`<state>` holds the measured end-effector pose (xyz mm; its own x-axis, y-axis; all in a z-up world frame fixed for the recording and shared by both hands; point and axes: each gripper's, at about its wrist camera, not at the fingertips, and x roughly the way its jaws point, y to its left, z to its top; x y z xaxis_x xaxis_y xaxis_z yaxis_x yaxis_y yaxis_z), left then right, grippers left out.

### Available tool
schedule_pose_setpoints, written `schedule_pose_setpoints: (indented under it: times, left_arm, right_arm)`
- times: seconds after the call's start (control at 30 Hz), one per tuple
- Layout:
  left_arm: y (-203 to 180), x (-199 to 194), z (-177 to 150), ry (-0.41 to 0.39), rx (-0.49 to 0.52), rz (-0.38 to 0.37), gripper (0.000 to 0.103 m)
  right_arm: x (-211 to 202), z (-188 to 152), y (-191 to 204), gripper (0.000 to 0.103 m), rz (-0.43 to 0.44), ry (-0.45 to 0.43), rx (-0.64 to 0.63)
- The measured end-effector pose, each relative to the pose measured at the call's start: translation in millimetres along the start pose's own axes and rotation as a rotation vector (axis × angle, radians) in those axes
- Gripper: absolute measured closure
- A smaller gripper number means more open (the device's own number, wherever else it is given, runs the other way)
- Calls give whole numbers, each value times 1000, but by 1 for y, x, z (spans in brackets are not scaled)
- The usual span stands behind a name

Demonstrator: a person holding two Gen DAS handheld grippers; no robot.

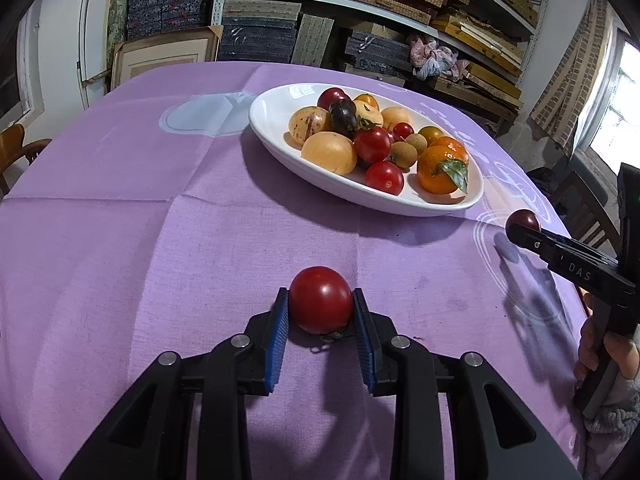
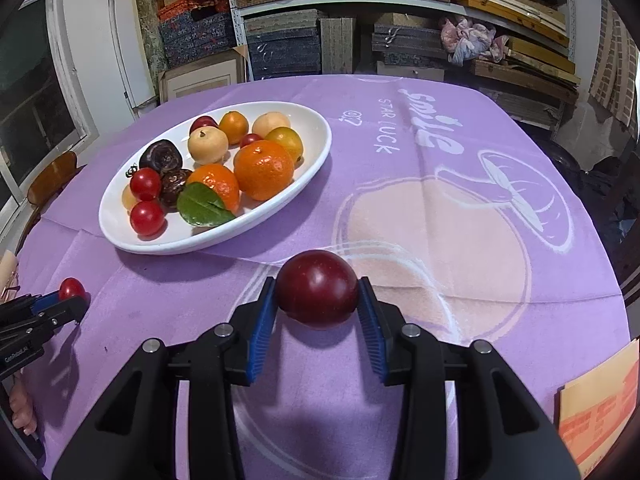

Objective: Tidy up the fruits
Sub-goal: 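Place the tomato on the plate with the left gripper while the right gripper places the plum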

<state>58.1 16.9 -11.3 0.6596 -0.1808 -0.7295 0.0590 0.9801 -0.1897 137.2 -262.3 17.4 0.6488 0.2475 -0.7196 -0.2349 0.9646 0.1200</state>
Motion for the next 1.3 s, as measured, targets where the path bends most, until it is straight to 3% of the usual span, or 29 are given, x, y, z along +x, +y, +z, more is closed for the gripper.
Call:
schedule_pose_setpoints:
  times: [0.13, 0.33, 0.43, 0.57, 0.73, 0.9, 1.23, 1.3]
  left_arm:
    - [-5, -7, -1, -38, 24, -16, 72]
    - [-5, -7, 5, -35, 5, -5, 72]
    - [-6, -10, 22, -35, 14, -3, 72]
    - [-10, -12, 67, -74, 54, 22, 72]
    - [-10, 14, 126, -76, 62, 40, 72]
    - [-7, 54, 164, -47, 61, 66, 72]
    - [2, 110, 182, 15, 44, 90, 70]
    - [3, 111, 181, 10, 38, 95, 61]
  right_arm:
    - [-16, -4, 12, 63, 48, -28, -8]
    - [-30, -10, 39, 63, 97, -42, -59]
    - [-32, 2, 46, 63, 109, -44, -73]
    - [-35, 40, 58, 63, 103, -83, -99]
    - [-13, 89, 77, 63, 73, -92, -149]
    - [27, 114, 89, 63, 66, -57, -173]
    - [71, 125, 92, 63, 40, -29, -221]
    - [72, 123, 90, 63, 44, -32, -216]
